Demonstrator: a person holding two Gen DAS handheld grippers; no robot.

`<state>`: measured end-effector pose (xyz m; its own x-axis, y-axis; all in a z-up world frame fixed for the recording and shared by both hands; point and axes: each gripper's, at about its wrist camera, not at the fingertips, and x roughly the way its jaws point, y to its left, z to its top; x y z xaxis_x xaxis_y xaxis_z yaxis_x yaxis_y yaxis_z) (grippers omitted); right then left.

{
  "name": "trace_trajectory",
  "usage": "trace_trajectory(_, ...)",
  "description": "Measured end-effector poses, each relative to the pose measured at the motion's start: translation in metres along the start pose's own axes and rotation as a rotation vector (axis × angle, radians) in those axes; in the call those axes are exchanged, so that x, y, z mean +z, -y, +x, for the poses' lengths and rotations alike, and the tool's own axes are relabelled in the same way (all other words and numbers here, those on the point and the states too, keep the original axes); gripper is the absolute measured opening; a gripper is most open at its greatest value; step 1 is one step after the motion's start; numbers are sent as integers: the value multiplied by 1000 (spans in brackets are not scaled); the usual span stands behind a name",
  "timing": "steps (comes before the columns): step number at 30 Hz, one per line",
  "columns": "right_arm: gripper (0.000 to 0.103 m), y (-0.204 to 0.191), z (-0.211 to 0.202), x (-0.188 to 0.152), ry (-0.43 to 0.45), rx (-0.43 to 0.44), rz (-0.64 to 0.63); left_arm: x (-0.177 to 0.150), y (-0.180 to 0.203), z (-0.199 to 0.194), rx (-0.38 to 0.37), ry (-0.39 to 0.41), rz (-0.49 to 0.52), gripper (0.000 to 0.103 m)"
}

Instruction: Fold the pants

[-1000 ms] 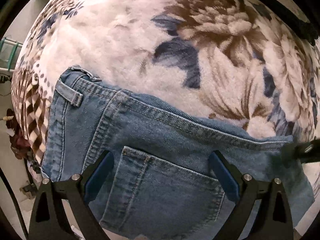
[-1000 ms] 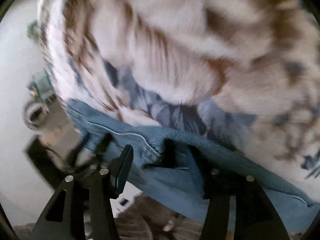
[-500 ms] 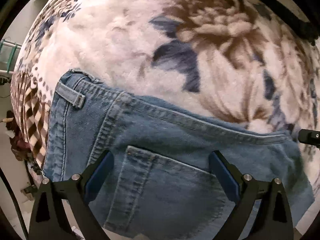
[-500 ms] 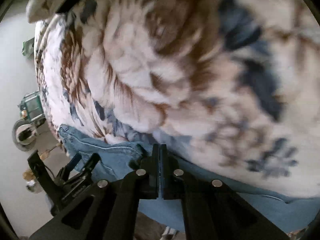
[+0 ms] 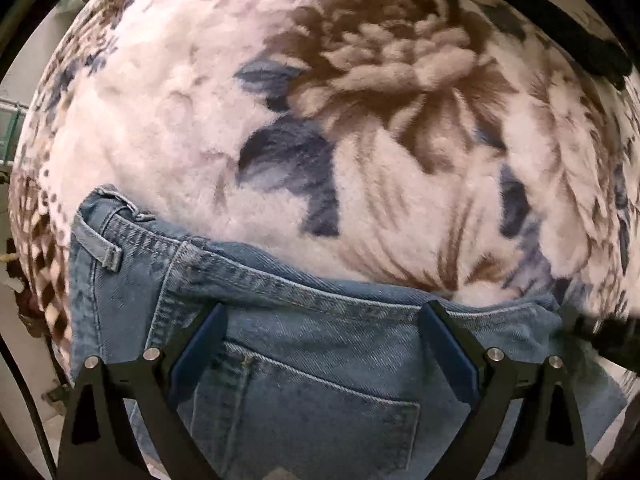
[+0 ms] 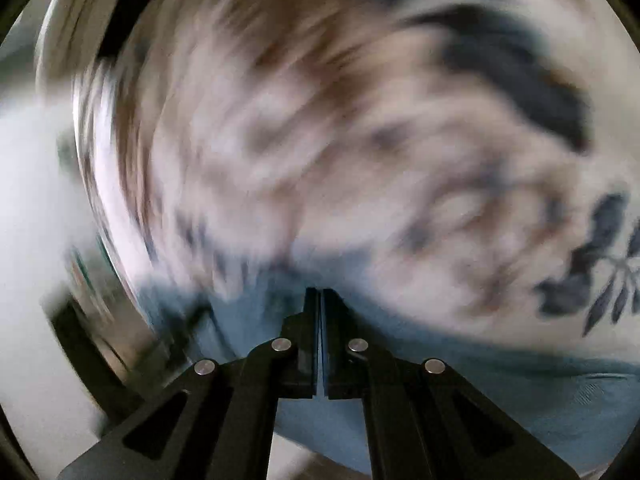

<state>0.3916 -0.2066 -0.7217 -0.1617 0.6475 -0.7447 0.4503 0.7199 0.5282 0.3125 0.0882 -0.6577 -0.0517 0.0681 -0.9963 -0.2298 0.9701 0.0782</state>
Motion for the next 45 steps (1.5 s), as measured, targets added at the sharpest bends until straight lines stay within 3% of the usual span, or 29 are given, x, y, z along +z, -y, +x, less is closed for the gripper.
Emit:
trace_trajectory(4,2,6,-12,-6,11,33,8,-6,5,-8,17,4,16,99)
trace_trajectory(6,4,2,-30,-18,46,26,-19,-10,14,-20,-18,19,24,99)
trace_trajectory(8,24,5,-52,-38,129,-1,-26,-8,27,-32,-39,32,51,99)
trace_trajectory(10,71,22,-90,-62,253,-10,-2,-11,46,-40,-49,52,98,99)
trace_trajectory(12,81,55,-120,-81,358,-2,57,-15,72,-39,-34,73,162,99)
trace_trajectory(16,81,127,-157,-132,484,18,214,-13,109,-21,23,22,210,98)
trace_trajectory(19,81,190,-186,-176,610,-20,348,-9,122,-40,-34,46,181,98)
trace_trajectory(22,81,265,-208,-233,715,-15,528,-16,151,-64,-74,58,213,98)
trace_trajectory(26,81,368,-227,-295,804,71,767,-60,219,-81,-84,70,330,98)
trace_trajectory(29,81,426,-230,-317,846,97,841,-113,277,-74,-92,26,447,98)
trace_trajectory(33,80,492,-219,-315,884,213,842,-178,331,-48,-108,-55,551,98)
trace_trajectory(36,76,519,-208,-303,901,304,829,-214,358,-19,-86,-124,576,98)
trace_trajectory(38,76,523,-209,-300,943,352,796,-221,363,1,-45,-167,562,99)
trace_trajectory(41,75,518,-212,-300,993,395,709,-217,365,13,-59,-189,517,103)
trace_trajectory(45,68,509,-210,-295,987,467,602,-200,387,21,-47,-233,515,103)
